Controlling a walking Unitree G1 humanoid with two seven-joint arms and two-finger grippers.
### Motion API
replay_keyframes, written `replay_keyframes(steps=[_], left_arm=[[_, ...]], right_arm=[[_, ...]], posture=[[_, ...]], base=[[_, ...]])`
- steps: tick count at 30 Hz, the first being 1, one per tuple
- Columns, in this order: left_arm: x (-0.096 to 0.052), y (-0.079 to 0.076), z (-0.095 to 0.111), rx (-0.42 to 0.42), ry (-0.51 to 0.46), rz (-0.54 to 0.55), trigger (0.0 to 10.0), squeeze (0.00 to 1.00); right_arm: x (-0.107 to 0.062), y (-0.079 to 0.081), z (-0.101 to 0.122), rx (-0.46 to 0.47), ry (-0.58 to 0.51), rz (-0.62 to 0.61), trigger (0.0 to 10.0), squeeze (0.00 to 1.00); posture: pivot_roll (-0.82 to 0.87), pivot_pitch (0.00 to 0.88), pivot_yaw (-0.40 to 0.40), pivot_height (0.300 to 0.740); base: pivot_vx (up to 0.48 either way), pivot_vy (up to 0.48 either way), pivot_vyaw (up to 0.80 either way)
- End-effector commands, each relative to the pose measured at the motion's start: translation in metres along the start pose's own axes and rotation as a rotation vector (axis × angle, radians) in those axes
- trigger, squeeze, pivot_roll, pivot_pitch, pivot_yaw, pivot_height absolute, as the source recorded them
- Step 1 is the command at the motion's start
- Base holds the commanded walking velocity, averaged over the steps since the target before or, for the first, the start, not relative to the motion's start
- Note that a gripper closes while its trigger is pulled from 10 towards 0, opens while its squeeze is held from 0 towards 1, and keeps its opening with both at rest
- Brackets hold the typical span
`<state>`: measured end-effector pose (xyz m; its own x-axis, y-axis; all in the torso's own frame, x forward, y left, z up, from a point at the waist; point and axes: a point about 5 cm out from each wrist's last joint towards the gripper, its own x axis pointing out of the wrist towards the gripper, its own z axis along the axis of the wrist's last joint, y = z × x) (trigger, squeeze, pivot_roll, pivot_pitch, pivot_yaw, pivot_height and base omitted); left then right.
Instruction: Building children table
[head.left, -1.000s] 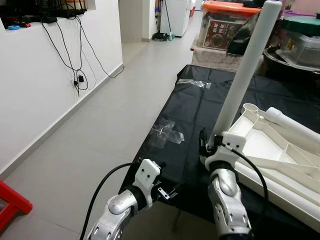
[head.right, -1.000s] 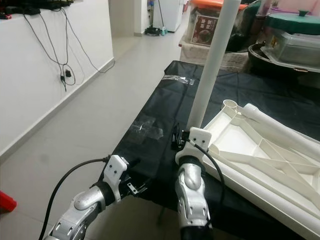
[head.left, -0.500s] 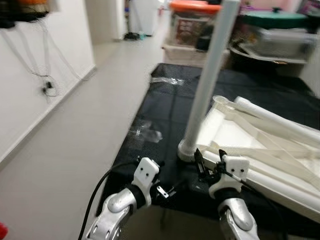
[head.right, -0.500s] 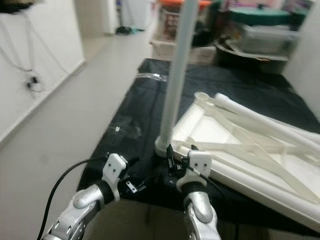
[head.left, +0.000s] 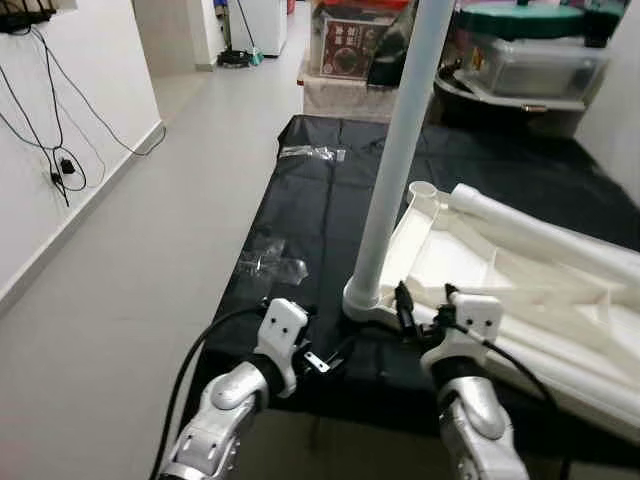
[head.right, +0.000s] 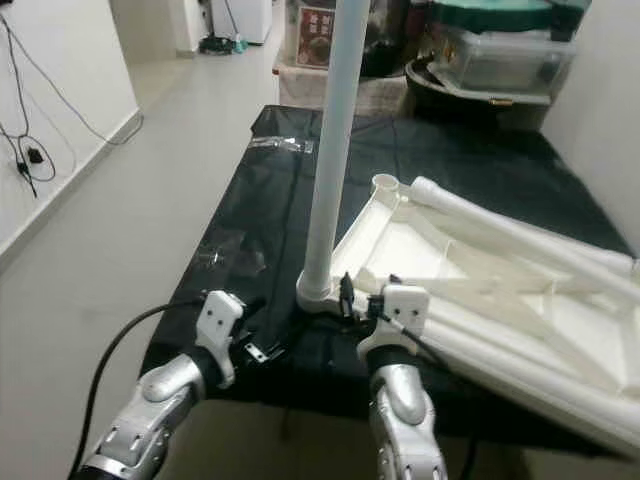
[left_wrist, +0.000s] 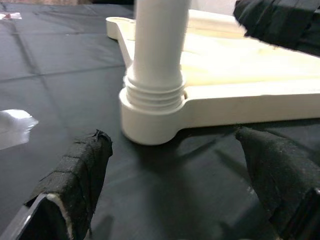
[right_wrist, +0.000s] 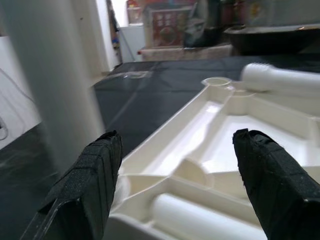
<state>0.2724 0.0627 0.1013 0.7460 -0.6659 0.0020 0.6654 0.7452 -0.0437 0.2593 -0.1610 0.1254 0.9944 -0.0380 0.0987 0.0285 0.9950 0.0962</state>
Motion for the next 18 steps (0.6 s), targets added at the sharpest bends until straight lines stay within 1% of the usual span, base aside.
replay_keyframes(steps=[1, 7, 12, 14, 15, 17, 18], left_arm=[[0.002, -0.003, -0.005, -0.03, 0.024, -0.003, 10.0, 0.0], [0.001, -0.003, -0.007, -0.025, 0.031, -0.003, 10.0, 0.0], [0.001, -0.003, -0.007, -0.024, 0.032, -0.001, 10.0, 0.0], [0.001, -0.002, -0.007, -0.026, 0.032, 0.0, 10.0, 0.0], [0.001, -0.002, -0.007, -0.026, 0.032, 0.0, 10.0, 0.0], [0.001, -0.002, -0.007, -0.03, 0.032, 0.0, 10.0, 0.0], [0.001, -0.002, -0.007, -0.031, 0.032, -0.001, 10.0, 0.0]], right_arm=[[-0.001, -0.008, -0.006, 0.001, 0.031, -0.037, 10.0, 0.0], [0.002, -0.014, -0.004, -0.013, 0.021, -0.072, 10.0, 0.0], [0.005, -0.015, -0.004, 0.0, 0.023, -0.042, 10.0, 0.0], [0.009, -0.023, -0.002, 0.017, 0.027, -0.035, 10.0, 0.0], [0.009, -0.023, -0.002, 0.017, 0.027, -0.035, 10.0, 0.0], [0.014, -0.028, 0.001, 0.031, 0.028, 0.009, 10.0, 0.0], [0.016, -0.03, 0.002, 0.027, 0.039, 0.068, 10.0, 0.0]], posture=[[0.08, 0.0, -0.062, 0.74], [0.08, 0.0, -0.064, 0.74], [0.08, 0.0, -0.063, 0.74], [0.08, 0.0, -0.063, 0.74], [0.08, 0.0, -0.063, 0.74], [0.08, 0.0, -0.062, 0.74], [0.08, 0.0, -0.062, 0.74]], base=[[0.0, 0.0, 0.0], [0.0, 0.0, 0.0], [0.0, 0.0, 0.0], [0.0, 0.0, 0.0], [0.0, 0.0, 0.0], [0.0, 0.0, 0.0], [0.0, 0.0, 0.0]])
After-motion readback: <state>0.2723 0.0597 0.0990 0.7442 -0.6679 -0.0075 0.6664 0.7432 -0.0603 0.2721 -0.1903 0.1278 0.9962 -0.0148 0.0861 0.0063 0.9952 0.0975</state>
